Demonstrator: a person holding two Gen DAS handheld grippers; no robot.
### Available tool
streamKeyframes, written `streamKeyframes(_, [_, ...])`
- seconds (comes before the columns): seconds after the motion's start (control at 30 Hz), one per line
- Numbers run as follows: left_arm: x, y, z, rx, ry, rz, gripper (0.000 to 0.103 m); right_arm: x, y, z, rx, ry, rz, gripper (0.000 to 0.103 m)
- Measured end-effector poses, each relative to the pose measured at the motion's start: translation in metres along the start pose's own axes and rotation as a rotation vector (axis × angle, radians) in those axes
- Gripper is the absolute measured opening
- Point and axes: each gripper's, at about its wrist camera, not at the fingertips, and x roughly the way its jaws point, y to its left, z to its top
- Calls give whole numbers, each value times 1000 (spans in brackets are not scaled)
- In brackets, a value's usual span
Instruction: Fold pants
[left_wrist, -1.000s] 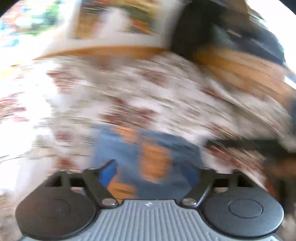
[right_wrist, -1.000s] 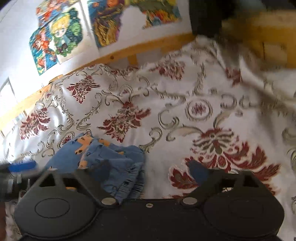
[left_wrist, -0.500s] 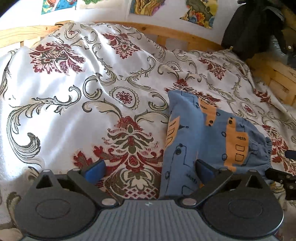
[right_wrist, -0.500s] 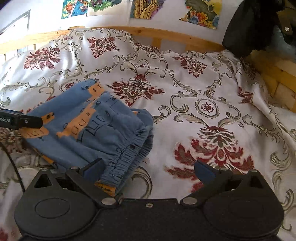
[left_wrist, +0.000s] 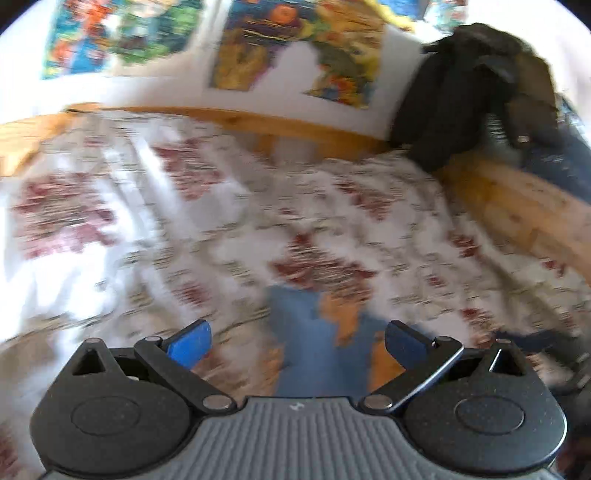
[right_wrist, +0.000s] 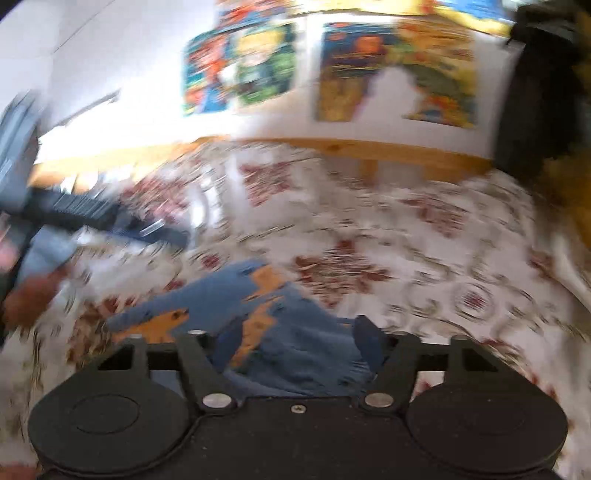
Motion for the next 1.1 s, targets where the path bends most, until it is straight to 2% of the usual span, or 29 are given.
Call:
streamKeyframes(0.07, [19, -3, 8, 10, 21, -82, 103, 15, 3, -3, -24, 37, 20, 51])
streamKeyframes(0.13, [41, -5, 13, 23, 49, -116, 103, 27, -4, -9, 33, 73, 14, 51])
streamKeyframes(0.17, [55, -5, 14, 39, 68, -107, 103, 32, -9, -11, 70, 90, 12, 51])
streamKeyframes(0.27, [92, -2, 6, 99, 146, -16, 100, 37, -19, -19, 152, 115, 21, 53])
streamKeyframes(0.37, [105, 15, -9, 85, 196, 22, 100, 39, -22, -22, 179, 128, 38, 64])
streamKeyframes(0.53, [90, 39, -17, 9, 180, 39, 103, 31, -13, -20, 160, 132, 34, 73])
streamKeyframes(0.6, [76, 37, -16, 9, 165, 59, 102, 20, -9, -16, 151, 111, 20, 89])
streamKeyframes(0.73, [41, 26, -18, 65, 118, 74, 103, 5, -4, -12, 141, 119, 47, 89])
streamKeyframes(0.8, [33, 21, -26, 115, 141, 89, 103, 9, -1, -13, 119, 175, 35, 92])
streamKeyframes(0.87, [32, 19, -41, 169, 194, 151, 102, 19, -1, -18, 106, 275, -6, 92])
streamKeyframes(0.9, [30, 20, -46, 168, 201, 158, 102, 23, -4, -21, 124, 319, -9, 94])
streamKeyframes(1.0, [24, 32, -52, 56, 216, 145, 102, 21, -17, -26, 214, 384, 15, 98])
streamKeyframes(1.1, [18, 37, -49, -33, 241, 149, 102, 11, -19, -20, 173, 410, -7, 102])
